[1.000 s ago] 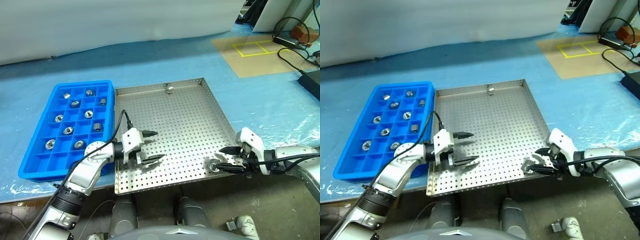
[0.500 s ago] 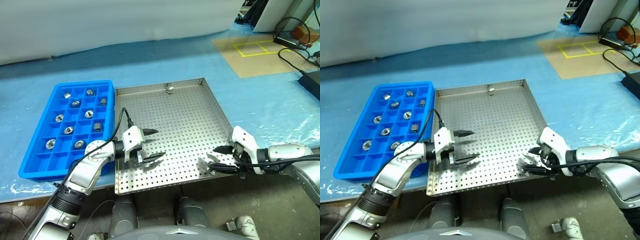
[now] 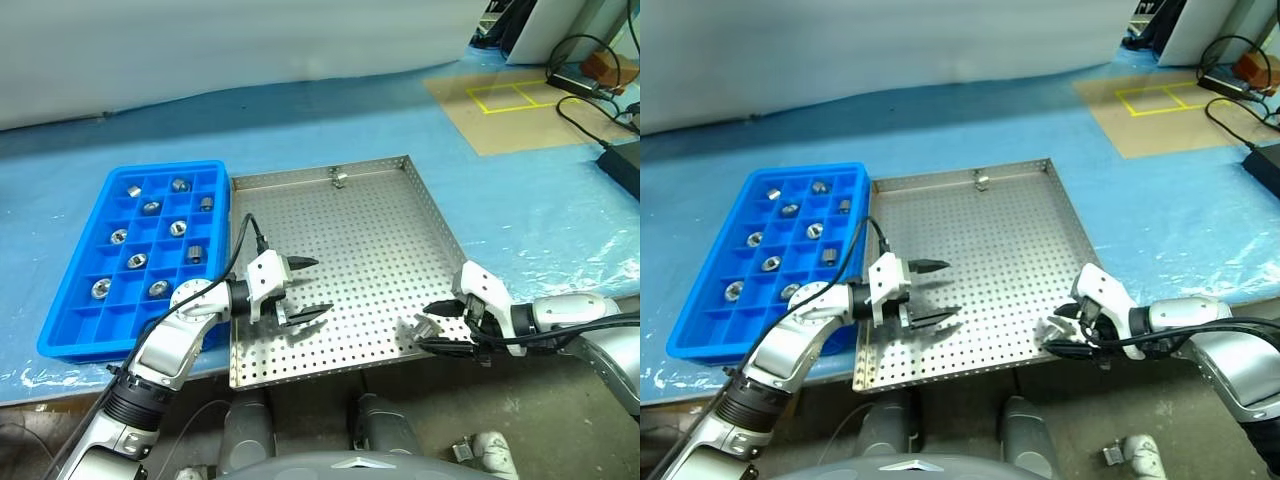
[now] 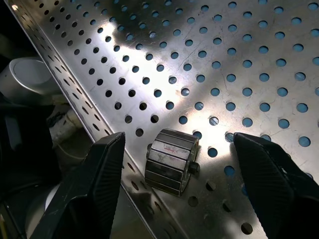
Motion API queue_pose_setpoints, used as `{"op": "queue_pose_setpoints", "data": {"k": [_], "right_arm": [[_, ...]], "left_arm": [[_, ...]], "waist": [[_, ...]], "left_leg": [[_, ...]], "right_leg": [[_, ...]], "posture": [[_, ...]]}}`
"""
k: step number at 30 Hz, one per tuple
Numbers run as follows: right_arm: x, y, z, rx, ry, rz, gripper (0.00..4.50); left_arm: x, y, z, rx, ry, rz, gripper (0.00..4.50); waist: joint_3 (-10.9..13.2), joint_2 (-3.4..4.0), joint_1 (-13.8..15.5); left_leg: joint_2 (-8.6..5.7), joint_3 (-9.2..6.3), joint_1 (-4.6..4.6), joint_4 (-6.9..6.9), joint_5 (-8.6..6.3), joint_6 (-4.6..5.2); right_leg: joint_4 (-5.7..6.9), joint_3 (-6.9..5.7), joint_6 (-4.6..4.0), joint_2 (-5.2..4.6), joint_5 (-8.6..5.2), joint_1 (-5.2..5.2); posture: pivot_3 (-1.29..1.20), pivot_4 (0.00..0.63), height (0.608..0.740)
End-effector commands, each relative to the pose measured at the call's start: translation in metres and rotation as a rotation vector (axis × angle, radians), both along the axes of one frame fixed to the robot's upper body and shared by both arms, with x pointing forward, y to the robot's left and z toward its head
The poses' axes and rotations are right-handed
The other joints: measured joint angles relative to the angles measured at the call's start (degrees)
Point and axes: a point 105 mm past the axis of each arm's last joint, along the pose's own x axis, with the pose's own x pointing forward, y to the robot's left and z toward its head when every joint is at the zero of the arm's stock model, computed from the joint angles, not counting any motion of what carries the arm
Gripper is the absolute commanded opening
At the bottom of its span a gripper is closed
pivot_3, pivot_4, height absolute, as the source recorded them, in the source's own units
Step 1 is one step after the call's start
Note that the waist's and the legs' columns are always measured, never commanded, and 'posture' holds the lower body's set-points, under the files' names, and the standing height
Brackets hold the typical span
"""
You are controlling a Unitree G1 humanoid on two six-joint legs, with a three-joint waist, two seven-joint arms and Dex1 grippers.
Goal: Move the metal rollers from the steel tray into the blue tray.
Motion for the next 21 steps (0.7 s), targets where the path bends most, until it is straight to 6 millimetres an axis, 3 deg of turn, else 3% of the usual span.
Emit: {"op": "queue_pose_setpoints", "data": {"k": [1,4,8,15,21], "right_arm": [[0.003,-0.003,0.006,-0.029,-0.032,0.009,2.66],[0.003,-0.003,0.005,-0.029,-0.026,0.011,1.64],[0.003,0.001,-0.002,-0.028,-0.030,0.012,0.64],[0.002,-0.001,-0.006,-0.021,-0.019,0.039,0.64],[0.017,0.008,0.015,0.045,-0.060,0.016,0.64]], "left_arm": [[0.000,-0.003,0.016,-0.023,-0.054,-0.010,4.27],[0.001,-0.003,0.017,-0.022,-0.056,-0.006,4.27],[0.001,-0.004,0.020,-0.025,-0.062,-0.004,4.27],[0.002,-0.008,0.026,-0.033,-0.070,0.004,4.27],[0.007,-0.005,0.029,-0.050,-0.073,0.035,4.27]], "waist": [[0.00,0.00,-0.01],[0.00,0.00,-0.01],[0.00,0.00,-0.02],[0.00,-0.01,-0.08],[0.00,-0.01,-0.11]], "left_leg": [[0.00,0.00,0.00,0.00,0.00,0.00],[0.00,0.00,0.00,0.00,0.00,0.00],[-0.01,0.00,0.01,0.00,0.00,0.00],[0.00,0.00,0.06,0.00,0.00,0.00],[-0.03,0.00,0.03,0.00,0.00,0.00]], "right_leg": [[0.00,0.00,0.00,0.00,0.00,-0.01],[0.00,0.00,0.00,0.01,0.00,0.00],[0.00,0.00,0.00,0.01,0.00,0.00],[0.00,0.00,0.00,0.01,0.00,0.06],[0.00,0.00,0.00,0.01,0.00,0.03]], "posture": [[-0.20,0.150,0.740],[-0.20,0.150,0.740],[-0.20,0.150,0.740],[-0.20,0.150,0.740],[-0.19,0.150,0.740]]}}
